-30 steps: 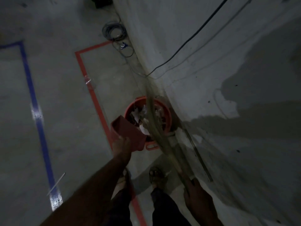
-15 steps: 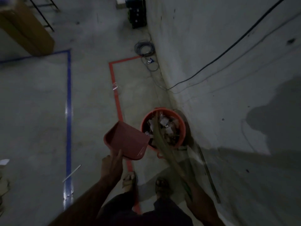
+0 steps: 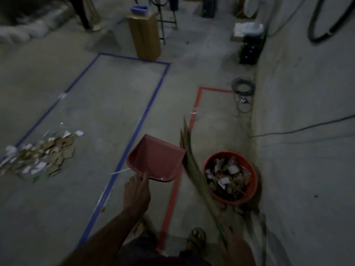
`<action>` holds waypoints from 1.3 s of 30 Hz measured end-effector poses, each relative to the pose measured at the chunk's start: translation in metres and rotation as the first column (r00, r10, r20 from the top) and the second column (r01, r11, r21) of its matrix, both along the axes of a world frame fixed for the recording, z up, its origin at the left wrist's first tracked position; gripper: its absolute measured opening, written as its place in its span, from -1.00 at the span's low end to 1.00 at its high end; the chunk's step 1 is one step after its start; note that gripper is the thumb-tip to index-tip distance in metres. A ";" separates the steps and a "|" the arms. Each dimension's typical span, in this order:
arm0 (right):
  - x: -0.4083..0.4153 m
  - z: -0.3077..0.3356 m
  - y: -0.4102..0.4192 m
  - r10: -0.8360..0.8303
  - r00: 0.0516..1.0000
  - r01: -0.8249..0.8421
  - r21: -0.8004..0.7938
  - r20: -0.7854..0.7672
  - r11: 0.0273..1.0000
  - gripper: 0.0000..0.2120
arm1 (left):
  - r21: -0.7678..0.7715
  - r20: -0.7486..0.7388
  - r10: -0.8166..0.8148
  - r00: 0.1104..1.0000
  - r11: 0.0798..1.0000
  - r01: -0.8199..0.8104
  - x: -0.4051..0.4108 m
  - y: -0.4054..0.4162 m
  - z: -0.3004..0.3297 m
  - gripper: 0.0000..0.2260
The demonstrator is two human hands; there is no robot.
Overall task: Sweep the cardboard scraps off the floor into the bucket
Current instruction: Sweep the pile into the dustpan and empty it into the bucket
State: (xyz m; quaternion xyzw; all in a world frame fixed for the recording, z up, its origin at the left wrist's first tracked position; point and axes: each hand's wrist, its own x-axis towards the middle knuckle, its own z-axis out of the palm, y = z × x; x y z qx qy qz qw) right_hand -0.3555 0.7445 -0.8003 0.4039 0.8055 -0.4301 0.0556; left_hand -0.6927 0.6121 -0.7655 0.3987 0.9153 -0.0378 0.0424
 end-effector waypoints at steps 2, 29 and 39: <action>-0.026 -0.013 0.021 -0.043 0.992 0.033 0.078 0.120 0.996 -0.51 | 0.039 -0.042 0.090 0.995 0.995 -0.088 -0.010 -0.024 0.009 -0.69; -0.443 0.084 -0.215 0.606 0.755 -0.645 0.448 0.250 0.619 -0.38 | 0.314 -0.150 0.747 0.648 0.657 -0.685 -0.245 -0.417 0.044 -0.69; -0.634 0.059 -0.263 0.754 0.588 -0.798 0.360 0.294 0.482 -0.40 | 0.250 -0.169 0.823 0.542 0.568 -0.784 -0.356 -0.481 0.030 -0.65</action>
